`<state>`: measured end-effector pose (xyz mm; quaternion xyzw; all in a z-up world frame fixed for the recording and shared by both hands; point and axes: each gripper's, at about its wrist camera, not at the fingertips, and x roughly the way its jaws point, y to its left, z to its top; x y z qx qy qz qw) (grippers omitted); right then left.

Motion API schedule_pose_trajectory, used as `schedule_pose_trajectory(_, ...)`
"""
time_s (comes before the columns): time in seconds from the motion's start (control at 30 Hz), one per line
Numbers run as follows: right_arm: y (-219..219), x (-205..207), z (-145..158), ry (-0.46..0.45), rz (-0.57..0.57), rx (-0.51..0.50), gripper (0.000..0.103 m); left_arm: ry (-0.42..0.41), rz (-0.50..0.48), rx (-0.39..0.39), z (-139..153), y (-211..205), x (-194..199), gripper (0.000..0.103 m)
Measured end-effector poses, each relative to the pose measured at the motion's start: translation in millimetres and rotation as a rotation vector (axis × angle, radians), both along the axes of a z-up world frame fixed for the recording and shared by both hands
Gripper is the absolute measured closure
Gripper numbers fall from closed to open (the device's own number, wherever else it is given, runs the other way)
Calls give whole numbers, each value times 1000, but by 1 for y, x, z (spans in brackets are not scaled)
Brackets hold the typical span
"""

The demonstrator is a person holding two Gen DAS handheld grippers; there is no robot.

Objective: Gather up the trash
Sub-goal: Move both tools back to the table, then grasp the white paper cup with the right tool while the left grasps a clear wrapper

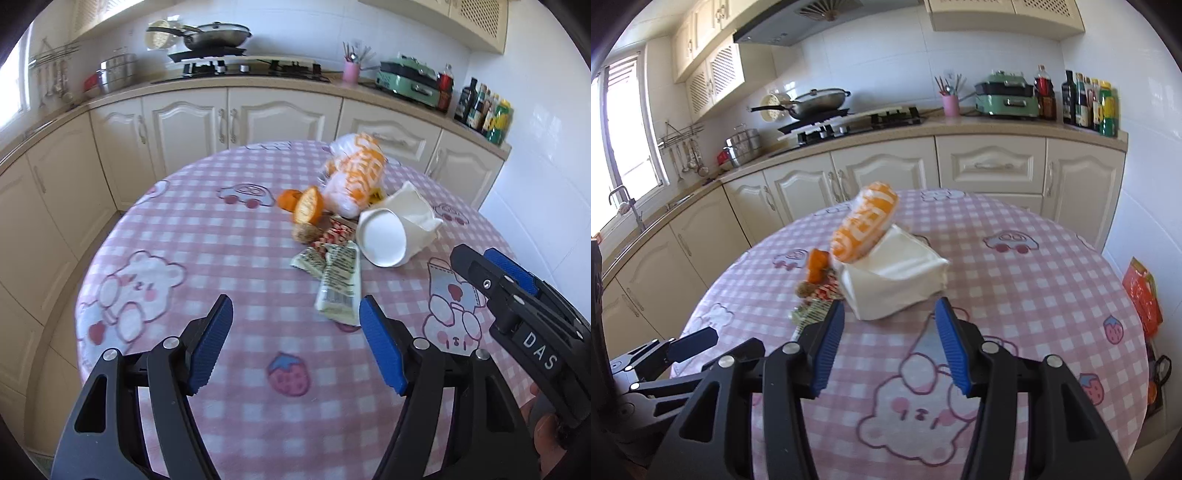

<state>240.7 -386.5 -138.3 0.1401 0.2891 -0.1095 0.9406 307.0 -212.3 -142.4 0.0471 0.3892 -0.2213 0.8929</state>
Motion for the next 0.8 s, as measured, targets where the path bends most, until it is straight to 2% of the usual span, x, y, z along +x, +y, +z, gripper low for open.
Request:
schedule_pose_trajectory(0.23,-5,16,-13,31,15,63,50,53,4,52,-19,-30,19,35)
schedule_pose_trajectory(0.27,-7,19,-13,30,13,70,50,56,3,55,-22,-32,21,38)
schedule_pose_trajectory(0.3,-8,19,-13,28,11,76,49,63,1,58,-23,-33,22,49)
schedule_pose_trajectory(0.37,-14,23,-13,16,1,100,49,66,-1,68,-26,-36,24,63)
schedule_pose_trajectory(0.4,-16,24,-13,12,-8,107,48,67,-18,56,-25,-37,23,77)
schedule_pose_trajectory(0.5,-25,29,-15,-10,-35,160,47,62,-37,27,-24,-35,24,93)
schedule_pose_trajectory(0.6,-32,32,-18,-33,-49,239,44,54,-46,-23,-18,-28,22,98)
schedule_pose_trajectory(0.8,-50,50,-28,-27,-85,362,44,-3,-36,-80,1,-11,22,100)
